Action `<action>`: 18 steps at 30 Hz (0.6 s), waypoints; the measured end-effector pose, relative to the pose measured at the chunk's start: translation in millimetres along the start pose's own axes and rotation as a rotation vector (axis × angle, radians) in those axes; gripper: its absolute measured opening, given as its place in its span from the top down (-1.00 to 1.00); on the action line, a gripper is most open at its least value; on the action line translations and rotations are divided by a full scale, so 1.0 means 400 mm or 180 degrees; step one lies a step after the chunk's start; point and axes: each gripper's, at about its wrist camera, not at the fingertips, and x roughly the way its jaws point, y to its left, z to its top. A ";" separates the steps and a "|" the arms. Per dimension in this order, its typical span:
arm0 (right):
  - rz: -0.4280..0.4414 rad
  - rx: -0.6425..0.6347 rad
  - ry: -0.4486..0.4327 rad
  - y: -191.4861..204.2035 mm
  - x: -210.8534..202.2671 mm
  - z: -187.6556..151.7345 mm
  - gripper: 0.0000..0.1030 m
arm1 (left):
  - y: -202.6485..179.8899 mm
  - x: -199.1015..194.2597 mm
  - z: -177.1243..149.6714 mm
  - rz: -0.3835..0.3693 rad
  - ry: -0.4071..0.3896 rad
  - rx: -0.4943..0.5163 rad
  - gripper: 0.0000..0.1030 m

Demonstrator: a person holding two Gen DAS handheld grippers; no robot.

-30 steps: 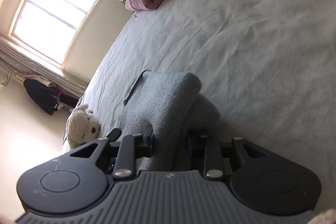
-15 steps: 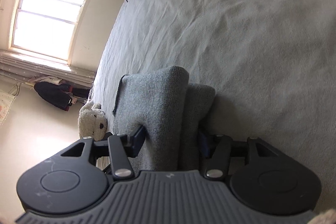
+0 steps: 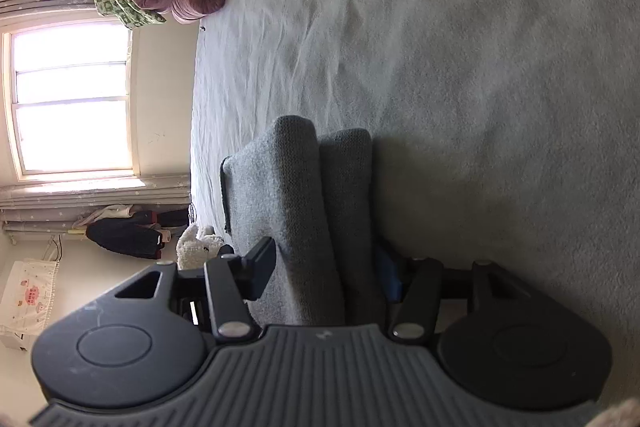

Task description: Fold clothes

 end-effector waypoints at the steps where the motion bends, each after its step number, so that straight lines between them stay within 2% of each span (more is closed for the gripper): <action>1: 0.0006 0.0045 -0.0026 -0.001 0.001 0.000 -0.11 | -0.007 0.014 0.003 0.0039 0.0026 -0.0005 -0.25; 2: 0.0008 0.0072 -0.0050 -0.003 0.002 -0.002 -0.10 | -0.013 0.024 0.005 0.0064 0.0036 -0.0010 -0.22; 4: 0.0001 0.0073 -0.0076 -0.004 0.005 -0.005 -0.07 | -0.023 0.037 0.001 0.0117 0.0014 -0.0093 -0.02; 6: -0.0009 0.0025 -0.0110 0.000 0.011 -0.009 0.15 | -0.031 0.048 -0.008 0.0173 -0.0026 -0.0204 0.33; 7: -0.0014 -0.0006 -0.0131 0.003 0.015 -0.010 0.29 | -0.039 0.050 -0.013 0.0193 -0.0062 -0.0228 0.36; 8: -0.0022 -0.0054 -0.0163 0.010 0.017 -0.012 0.35 | -0.051 0.047 -0.019 0.0204 -0.0122 -0.0209 0.42; 14: -0.0018 -0.0456 -0.0465 0.077 -0.026 -0.014 0.42 | -0.137 0.045 -0.026 0.0133 -0.0304 -0.0233 0.47; 18: 0.0043 -0.0473 -0.0671 0.097 -0.084 0.025 0.42 | -0.222 0.077 -0.028 0.0103 -0.0409 -0.0181 0.47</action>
